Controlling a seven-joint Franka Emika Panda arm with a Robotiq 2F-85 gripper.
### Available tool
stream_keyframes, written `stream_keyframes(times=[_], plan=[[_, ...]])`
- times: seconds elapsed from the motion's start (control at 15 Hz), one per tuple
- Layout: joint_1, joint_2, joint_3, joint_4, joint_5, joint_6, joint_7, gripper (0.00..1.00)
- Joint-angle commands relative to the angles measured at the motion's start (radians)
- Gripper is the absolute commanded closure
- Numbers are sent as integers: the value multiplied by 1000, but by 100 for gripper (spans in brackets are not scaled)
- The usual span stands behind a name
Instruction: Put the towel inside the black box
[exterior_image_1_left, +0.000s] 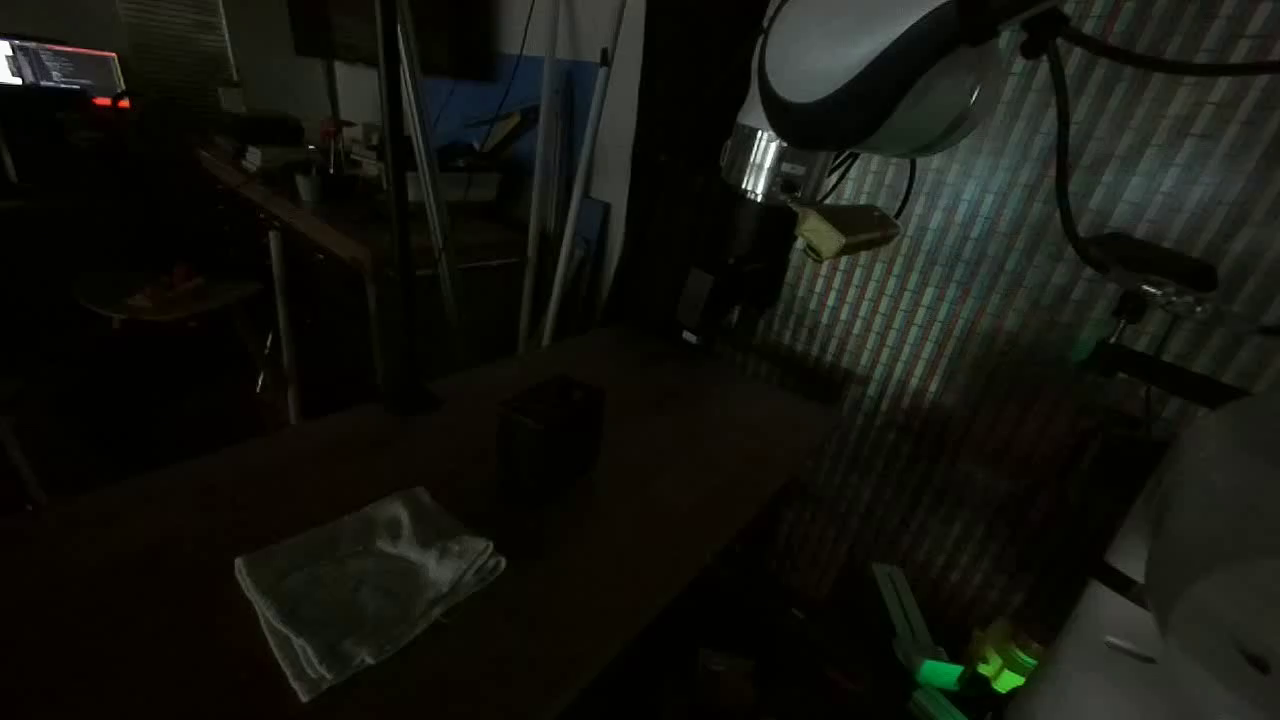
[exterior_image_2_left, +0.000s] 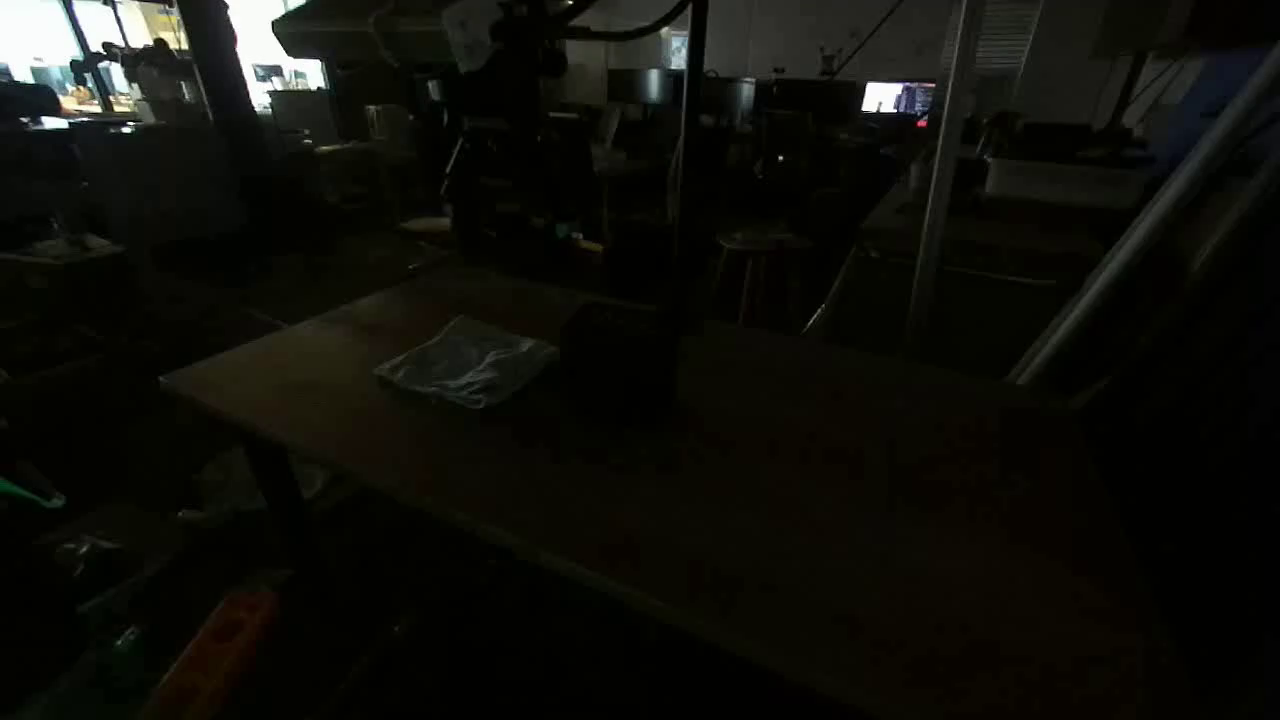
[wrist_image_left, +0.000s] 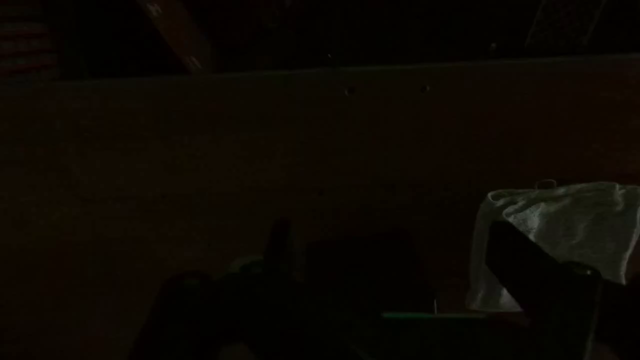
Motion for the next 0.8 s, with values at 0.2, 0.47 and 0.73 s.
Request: stream_keyframes(times=[0.2,0.47,0.73], plan=[[-6,-5,6,7,4,-2,-3,0],[-6,0,6,3,4,-3,-3,0],[-6,4,6,3,4,-3,-3,0]])
